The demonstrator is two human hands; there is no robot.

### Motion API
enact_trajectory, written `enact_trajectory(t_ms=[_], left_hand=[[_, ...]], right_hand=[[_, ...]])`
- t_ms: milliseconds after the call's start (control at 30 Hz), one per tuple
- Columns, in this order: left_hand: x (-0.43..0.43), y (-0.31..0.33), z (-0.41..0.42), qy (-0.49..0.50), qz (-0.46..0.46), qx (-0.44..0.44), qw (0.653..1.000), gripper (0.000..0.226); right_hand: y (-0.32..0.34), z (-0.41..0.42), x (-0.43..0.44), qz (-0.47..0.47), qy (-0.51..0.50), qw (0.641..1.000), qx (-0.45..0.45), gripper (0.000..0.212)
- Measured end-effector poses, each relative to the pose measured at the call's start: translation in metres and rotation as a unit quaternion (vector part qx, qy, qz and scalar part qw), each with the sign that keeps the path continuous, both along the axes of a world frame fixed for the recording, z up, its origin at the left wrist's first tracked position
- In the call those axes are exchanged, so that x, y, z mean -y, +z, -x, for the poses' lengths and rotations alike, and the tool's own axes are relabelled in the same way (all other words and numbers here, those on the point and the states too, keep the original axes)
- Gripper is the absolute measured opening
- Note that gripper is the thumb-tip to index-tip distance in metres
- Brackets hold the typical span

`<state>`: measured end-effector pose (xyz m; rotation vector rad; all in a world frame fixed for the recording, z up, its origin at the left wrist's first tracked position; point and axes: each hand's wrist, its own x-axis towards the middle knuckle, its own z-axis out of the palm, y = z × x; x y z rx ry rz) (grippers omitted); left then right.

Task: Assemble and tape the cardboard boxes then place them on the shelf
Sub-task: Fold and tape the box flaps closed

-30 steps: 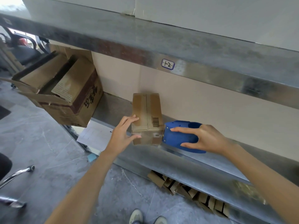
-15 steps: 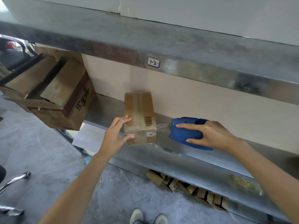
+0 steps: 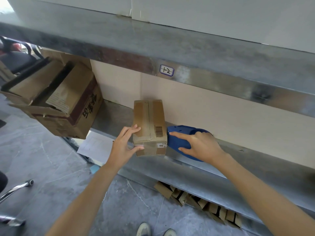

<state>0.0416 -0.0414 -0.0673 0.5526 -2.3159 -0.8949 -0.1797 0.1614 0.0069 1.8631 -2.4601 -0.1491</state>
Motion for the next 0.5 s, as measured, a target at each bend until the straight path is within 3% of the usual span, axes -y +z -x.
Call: enact_trajectory(t_ms=[233, 500], left_hand=[[-0.001, 0.000, 0.001, 0.008, -0.014, -0.005, 1.000, 0.068], [0.000, -0.004, 0.001, 0.017, -0.020, -0.006, 1.000, 0.070]], right_hand=[[-0.010, 0.001, 0.036, -0.002, -0.040, 0.999, -0.007, 0.062], [-0.062, 0.036, 0.004, 0.043, -0.186, 0.949, 0.251, 0.065]])
